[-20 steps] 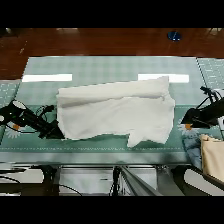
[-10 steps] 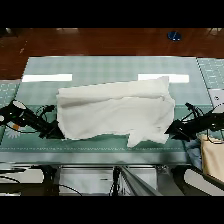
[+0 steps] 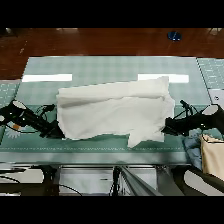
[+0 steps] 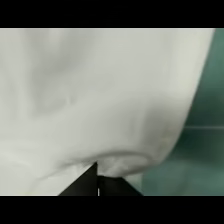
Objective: Fold the shirts.
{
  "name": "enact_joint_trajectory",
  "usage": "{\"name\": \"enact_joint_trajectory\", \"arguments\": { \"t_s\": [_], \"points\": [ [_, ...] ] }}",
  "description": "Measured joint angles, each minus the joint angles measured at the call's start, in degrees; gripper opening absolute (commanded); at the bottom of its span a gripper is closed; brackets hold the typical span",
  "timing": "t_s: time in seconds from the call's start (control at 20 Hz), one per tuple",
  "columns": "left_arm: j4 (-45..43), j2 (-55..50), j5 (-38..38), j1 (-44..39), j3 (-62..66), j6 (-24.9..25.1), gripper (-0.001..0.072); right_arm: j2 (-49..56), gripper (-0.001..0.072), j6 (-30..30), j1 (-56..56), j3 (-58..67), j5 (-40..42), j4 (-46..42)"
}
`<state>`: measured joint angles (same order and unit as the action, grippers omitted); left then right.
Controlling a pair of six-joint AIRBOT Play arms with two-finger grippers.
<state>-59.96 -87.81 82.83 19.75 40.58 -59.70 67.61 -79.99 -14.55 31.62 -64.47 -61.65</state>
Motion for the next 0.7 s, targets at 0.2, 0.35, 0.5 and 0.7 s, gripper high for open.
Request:
{"name": "enact_joint_trajectory", "arguments": {
  "t_s": [0.2,0.35,0.5,0.7],
  "points": [
    [1.25,2.82,-0.35,-0.04,1.75,0.79,0.0021,-8.83,0.0024,1.77,0.52,2.95,0.42,-0.61],
    [9.03,8.68,2.16,-0.04,4.44,1.55,0.0021,-15.02,0.0023,2.58,0.63,7.13,3.15,-0.44],
    [14.84,13.55,-0.68,-0.02,8.11,1.25,0.0022,-15.58,0.0023,1.97,0.7,10.88,8.31,1.6],
    [17.81,15.08,-6.38,-0.04,12.66,0.35,0.0021,-9.84,0.0023,3.1,0.7,15.1,15.93,7.04]
  ]
}}
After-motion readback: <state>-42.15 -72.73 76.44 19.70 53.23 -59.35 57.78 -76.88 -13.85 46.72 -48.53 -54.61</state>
